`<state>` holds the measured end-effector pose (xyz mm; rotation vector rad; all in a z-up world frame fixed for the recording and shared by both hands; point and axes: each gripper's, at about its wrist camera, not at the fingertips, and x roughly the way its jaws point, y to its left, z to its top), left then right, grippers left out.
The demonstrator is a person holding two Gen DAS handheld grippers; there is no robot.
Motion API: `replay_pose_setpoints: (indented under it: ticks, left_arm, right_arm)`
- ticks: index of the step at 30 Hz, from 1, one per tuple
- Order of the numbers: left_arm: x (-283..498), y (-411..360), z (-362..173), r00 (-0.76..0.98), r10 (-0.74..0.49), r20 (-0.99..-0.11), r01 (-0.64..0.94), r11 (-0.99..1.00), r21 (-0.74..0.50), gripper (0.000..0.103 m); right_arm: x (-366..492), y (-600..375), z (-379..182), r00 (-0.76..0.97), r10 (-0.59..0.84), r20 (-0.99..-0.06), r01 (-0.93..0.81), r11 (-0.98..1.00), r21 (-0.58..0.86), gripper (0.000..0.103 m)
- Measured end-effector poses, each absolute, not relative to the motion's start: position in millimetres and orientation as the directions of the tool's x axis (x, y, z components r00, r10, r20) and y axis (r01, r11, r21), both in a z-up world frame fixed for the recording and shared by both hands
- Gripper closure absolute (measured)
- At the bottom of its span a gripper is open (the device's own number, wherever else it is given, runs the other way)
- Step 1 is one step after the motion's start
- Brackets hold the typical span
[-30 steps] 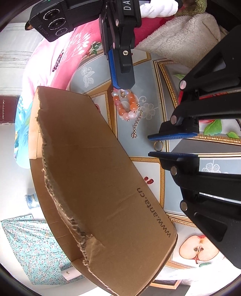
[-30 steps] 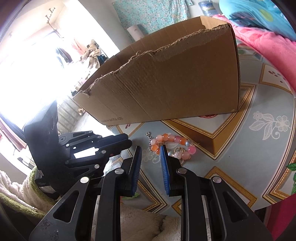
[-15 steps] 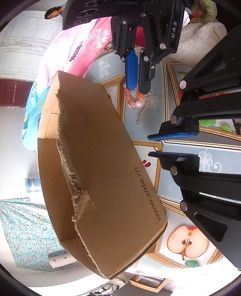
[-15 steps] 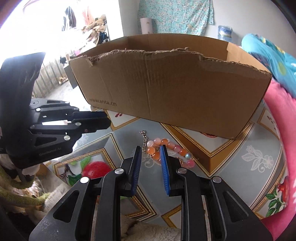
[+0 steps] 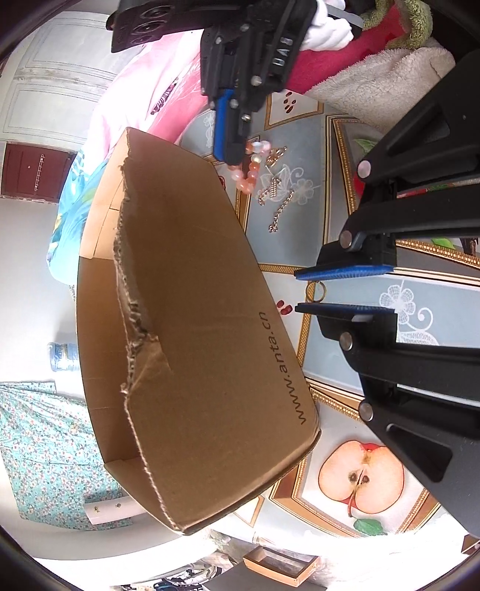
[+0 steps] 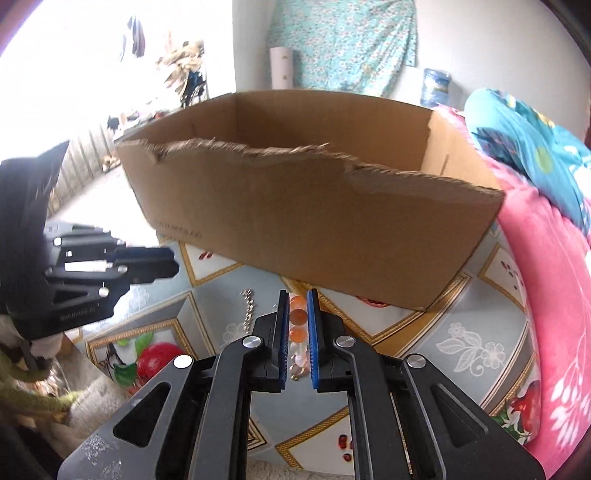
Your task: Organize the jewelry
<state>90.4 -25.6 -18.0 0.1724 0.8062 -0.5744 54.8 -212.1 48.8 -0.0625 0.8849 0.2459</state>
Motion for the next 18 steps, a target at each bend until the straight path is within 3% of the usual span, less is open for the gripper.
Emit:
replay_pose_setpoints:
  ticks: [4, 11, 14, 18]
  left_arm:
    - [90.0, -24.2, -17.4, 0.552, -0.424, -0.718, 0.543, 0.836, -0.076, 0.091]
    - [89.9, -23.4, -19.2, 0.549, -0.426, -0.719, 0.541, 0.837, -0.083, 0.091]
    - [90.4, -23.4, -18.6, 0.549, -0.424, -0.721, 0.541, 0.837, -0.080, 0.091]
    - [91.7, -25.1, -18.5, 0.549, -0.417, -0.724, 0.541, 0.838, -0.072, 0.091]
  right_arm:
    - [68.1, -256.6, 47.8, 0.610, 0.234, -0.757, -0.118, 0.972, 0.204, 0.095]
    - [70.5, -298.3, 21.0, 0.577, 0.219, -0.787, 0.067, 0.947, 0.313, 0.088]
    - [61.9, -294.5, 29.2, 0.609, 0.232, -0.759, 0.055, 0.942, 0.332, 0.085]
    - [43.7, -270.1, 43.4, 0.616, 0.329, -0.716, -0.104, 0.934, 0.341, 0.080]
